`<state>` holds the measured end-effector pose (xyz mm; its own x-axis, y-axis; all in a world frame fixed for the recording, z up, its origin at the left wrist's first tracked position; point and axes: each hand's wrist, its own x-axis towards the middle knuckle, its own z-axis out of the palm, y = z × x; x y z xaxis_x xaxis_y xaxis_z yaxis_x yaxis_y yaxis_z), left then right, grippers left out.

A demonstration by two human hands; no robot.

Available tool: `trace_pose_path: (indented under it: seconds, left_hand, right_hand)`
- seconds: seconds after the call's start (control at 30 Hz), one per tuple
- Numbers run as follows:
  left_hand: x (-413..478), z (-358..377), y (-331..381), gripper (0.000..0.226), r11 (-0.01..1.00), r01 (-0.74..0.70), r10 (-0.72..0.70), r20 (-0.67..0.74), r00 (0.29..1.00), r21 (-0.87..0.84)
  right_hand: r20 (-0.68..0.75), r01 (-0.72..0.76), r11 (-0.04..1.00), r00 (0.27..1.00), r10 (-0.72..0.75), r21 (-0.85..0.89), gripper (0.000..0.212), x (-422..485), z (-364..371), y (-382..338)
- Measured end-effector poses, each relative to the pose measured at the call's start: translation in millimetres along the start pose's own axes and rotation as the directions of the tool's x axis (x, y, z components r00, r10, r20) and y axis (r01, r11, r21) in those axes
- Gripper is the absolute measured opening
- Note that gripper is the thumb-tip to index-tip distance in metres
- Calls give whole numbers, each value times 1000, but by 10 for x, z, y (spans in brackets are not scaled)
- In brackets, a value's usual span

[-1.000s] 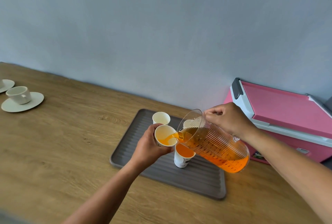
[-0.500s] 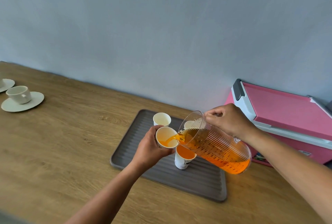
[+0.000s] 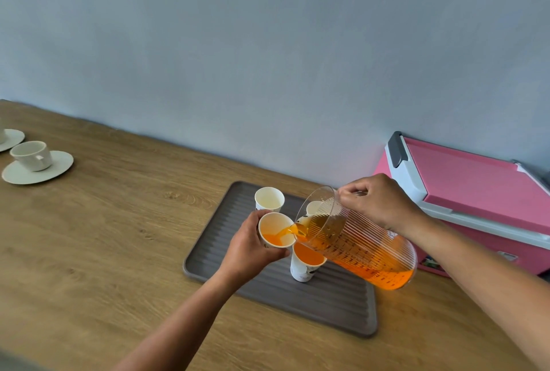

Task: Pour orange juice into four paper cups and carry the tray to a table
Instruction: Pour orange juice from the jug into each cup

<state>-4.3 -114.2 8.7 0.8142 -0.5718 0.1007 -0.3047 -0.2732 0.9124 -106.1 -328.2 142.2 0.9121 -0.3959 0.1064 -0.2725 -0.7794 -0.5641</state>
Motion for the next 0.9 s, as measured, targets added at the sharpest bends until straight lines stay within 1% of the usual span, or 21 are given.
trace_pose_path:
  seconds: [0.17, 0.3, 0.47, 0.57, 0.7, 0.9]
  left_hand:
    - [1, 14, -30, 76, 1000, 4, -4, 4, 1000, 1]
    - [-1, 27, -55, 76, 1000, 5, -5, 7, 1000, 3]
    - [8, 35, -54, 75, 1000, 4, -4, 8, 1000, -4]
    - [12, 43, -63, 76, 1000, 9, -9, 10, 1000, -11]
    - [16, 53, -74, 77, 1000, 6, -6, 11, 1000, -9]
    - [20, 62, -87, 78, 1000, 6, -6, 12, 1000, -18]
  right_hand:
    - [7, 4, 1000, 1000, -4, -4, 15, -1, 6, -14]
    - [7, 7, 1000, 1000, -7, -21, 18, 9, 10, 4]
    - [11, 5, 1000, 1000, -5, -18, 14, 8, 11, 0]
    - [8, -3, 1000, 1000, 3, -15, 21, 2, 12, -13]
    - [6, -11, 1000, 1000, 11, -29, 18, 7, 20, 0]
    - [10, -12, 999, 1000, 12, -33, 20, -6, 12, -34]
